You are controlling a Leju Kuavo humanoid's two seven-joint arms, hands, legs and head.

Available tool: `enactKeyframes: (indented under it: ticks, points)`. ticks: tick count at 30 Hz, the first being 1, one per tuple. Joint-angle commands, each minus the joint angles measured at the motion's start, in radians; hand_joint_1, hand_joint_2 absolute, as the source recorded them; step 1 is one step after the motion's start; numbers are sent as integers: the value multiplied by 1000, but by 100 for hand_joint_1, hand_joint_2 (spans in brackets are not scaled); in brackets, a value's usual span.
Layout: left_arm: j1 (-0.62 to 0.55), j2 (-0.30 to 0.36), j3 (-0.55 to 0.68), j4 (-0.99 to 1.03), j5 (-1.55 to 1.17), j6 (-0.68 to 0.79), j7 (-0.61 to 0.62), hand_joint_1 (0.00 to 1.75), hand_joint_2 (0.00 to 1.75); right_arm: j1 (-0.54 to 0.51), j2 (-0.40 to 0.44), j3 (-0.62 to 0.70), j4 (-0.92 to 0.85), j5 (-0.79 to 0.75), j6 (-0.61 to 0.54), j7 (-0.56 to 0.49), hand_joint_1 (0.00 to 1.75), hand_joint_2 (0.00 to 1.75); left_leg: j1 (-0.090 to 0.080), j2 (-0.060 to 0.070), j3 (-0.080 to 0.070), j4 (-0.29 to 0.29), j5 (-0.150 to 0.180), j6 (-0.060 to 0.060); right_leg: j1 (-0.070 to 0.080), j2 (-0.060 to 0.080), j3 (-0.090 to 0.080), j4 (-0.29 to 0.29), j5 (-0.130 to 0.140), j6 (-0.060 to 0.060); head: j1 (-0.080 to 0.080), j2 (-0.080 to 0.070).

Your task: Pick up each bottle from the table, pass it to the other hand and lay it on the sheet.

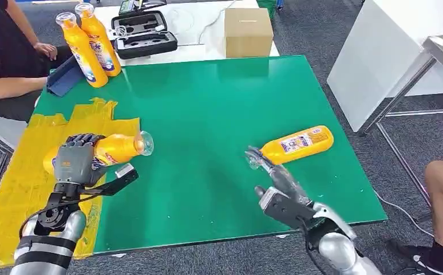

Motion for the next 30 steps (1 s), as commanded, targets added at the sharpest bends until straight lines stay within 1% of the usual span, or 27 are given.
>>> enactKeyframes:
  ticks: [1, 4, 6, 7, 9, 10, 12, 13, 14, 15, 16, 19, 20, 21, 22, 23, 28, 30]
  points:
    - [-146, 37, -31, 263, -26, -122, 37, 175, 175, -125, -18, -119, 141, 42, 45, 27, 0, 175, 0, 0, 2, 0, 0, 0, 0, -1, 2, 0, 0, -1, 0, 0]
    - [-156, 37, -28, 283, -24, -126, 37, 175, 175, -124, -17, -120, 139, 43, 46, 27, 0, 175, 1, -1, 5, 0, -1, -1, 1, -2, 5, -1, -1, -2, 0, 0]
    - [-157, 38, -28, 288, -23, -123, 35, 175, 175, -121, -16, -118, 135, 43, 46, 27, 0, 175, 0, 0, 2, 0, 0, 0, 0, -1, 2, -1, 0, -1, 0, 0]
    - [-157, 38, -28, 288, -23, -123, 35, 175, 175, -121, -16, -118, 135, 43, 46, 27, 0, 175, 1, 0, 5, 0, -1, -1, 1, -1, 5, 0, -1, -2, 0, 0]
    - [-157, 38, -28, 288, -23, -123, 35, 175, 175, -121, -16, -118, 135, 43, 46, 27, 0, 175, 0, 0, 2, 0, 0, 0, 1, -1, 2, 0, 0, -1, 0, 0]
    - [-157, 38, -28, 288, -23, -123, 35, 175, 175, -121, -16, -118, 135, 43, 46, 27, 0, 175, 1, 0, 4, 0, -1, 0, 1, -1, 4, 0, -1, -1, 0, 0]
    - [-157, 38, -29, 288, -23, -125, 35, 175, 175, -120, -15, -116, 133, 44, 48, 27, 0, 175, 1, 0, 2, 0, 0, 0, 1, -1, 3, 0, -1, -1, 0, 0]
    - [-166, 47, -44, 309, -38, -156, 42, 175, 175, -125, -19, -112, 134, 49, 51, 28, 0, 175, 1, 0, 4, 0, -1, 0, 1, -1, 5, 0, -1, -1, 0, 0]
    - [-173, 52, -52, 333, -40, -176, 37, 175, 175, -131, -25, -108, 135, 55, 55, 27, 0, 175, 0, 0, 2, 0, -1, 0, 1, -1, 3, 0, -1, -1, 0, 0]
    - [-180, 58, -61, 357, -41, -191, 26, 175, 175, -137, -29, -108, 136, 57, 56, 27, 0, 175, 1, 1, 4, 0, -1, 0, 1, -1, 5, 0, -1, -1, 0, 0]
    - [-189, 64, -72, 396, -35, -211, 5, 175, 175, -147, -41, -107, 140, 69, 60, 33, 0, 175, 0, 1, 2, 0, 0, 0, 1, 0, 3, 0, 0, -1, 0, 0]
    - [-212, 68, -87, 478, -27, -226, -17, 175, 175, -191, -67, -117, 176, 98, 70, 56, 0, 175, 0, 1, 4, 0, -1, 0, 1, 0, 4, 0, -1, -1, 0, 0]
    - [-219, 66, -89, 496, -18, -237, -30, 30, 175, -206, -78, -117, 191, 113, 75, 64, 0, 175, 0, 1, 5, 1, -1, 0, 1, 0, 5, 0, -1, -2, 0, 0]
    - [-228, 63, -90, 517, -6, -253, -40, 0, 175, -222, -88, -118, 211, 126, 84, 71, 0, 175, 0, 1, 3, 0, -1, 0, 1, 0, 3, 0, 0, -1, 0, 0]
    - [-236, 57, -91, 530, 8, -253, -51, 0, 0, -251, -116, -106, 245, 182, 90, 93, 0, 175, 1, 1, 4, 1, -1, 0, 1, -1, 5, 0, -1, -2, 0, 0]
    - [-242, 53, -96, 539, 11, -259, -54, 0, 0, -268, -121, -113, 273, 187, 92, 94, 0, 175, 0, 1, 2, 0, 0, 0, 1, 0, 3, 0, 0, -1, 0, 0]
    - [-276, 52, -122, 557, 45, -307, -76, 0, 0, -377, -148, -136, 445, 192, 141, 67, 0, 175, 0, 0, 3, 0, 0, 1, 0, 0, 4, 0, 1, 0, 0, 0]
    - [-282, 56, -130, 562, 50, -314, -77, 0, 0, -404, -171, -128, 476, 191, 168, 52, 0, 175, -1, 1, 3, 1, 0, 1, 0, 0, 4, 0, 1, 0, 0, 0]
